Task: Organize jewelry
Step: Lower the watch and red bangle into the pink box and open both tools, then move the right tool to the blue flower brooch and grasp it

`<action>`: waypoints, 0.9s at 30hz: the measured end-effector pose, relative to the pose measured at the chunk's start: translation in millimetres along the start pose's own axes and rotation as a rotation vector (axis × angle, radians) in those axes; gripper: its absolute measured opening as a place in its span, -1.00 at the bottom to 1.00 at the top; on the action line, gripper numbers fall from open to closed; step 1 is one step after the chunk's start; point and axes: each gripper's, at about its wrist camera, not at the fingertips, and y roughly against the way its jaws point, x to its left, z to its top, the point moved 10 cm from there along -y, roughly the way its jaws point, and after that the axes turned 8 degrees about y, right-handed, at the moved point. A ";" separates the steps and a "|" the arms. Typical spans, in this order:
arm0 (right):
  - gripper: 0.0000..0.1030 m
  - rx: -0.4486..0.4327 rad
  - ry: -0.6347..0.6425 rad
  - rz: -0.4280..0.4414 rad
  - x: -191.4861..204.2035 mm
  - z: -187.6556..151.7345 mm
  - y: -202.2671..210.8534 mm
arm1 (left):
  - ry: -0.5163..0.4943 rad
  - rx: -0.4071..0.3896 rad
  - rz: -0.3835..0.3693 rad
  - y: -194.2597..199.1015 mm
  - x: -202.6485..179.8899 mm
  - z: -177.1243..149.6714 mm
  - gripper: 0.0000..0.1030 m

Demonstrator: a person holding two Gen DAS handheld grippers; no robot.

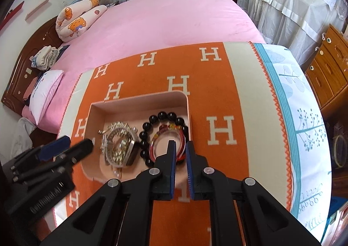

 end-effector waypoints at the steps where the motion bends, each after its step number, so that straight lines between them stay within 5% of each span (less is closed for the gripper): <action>1: -0.72 0.001 0.005 -0.001 0.4 -3.8 3.8 | 0.007 -0.001 0.004 4.2 3.2 -2.8 -0.07; 3: -0.57 -0.002 0.012 -0.002 2.0 -11.8 11.9 | 0.026 -0.001 0.013 12.5 10.2 -10.0 -0.07; 27: -0.40 -0.027 0.124 0.038 22.7 -115.1 122.3 | 0.154 -0.048 0.055 118.6 67.4 -125.9 -0.06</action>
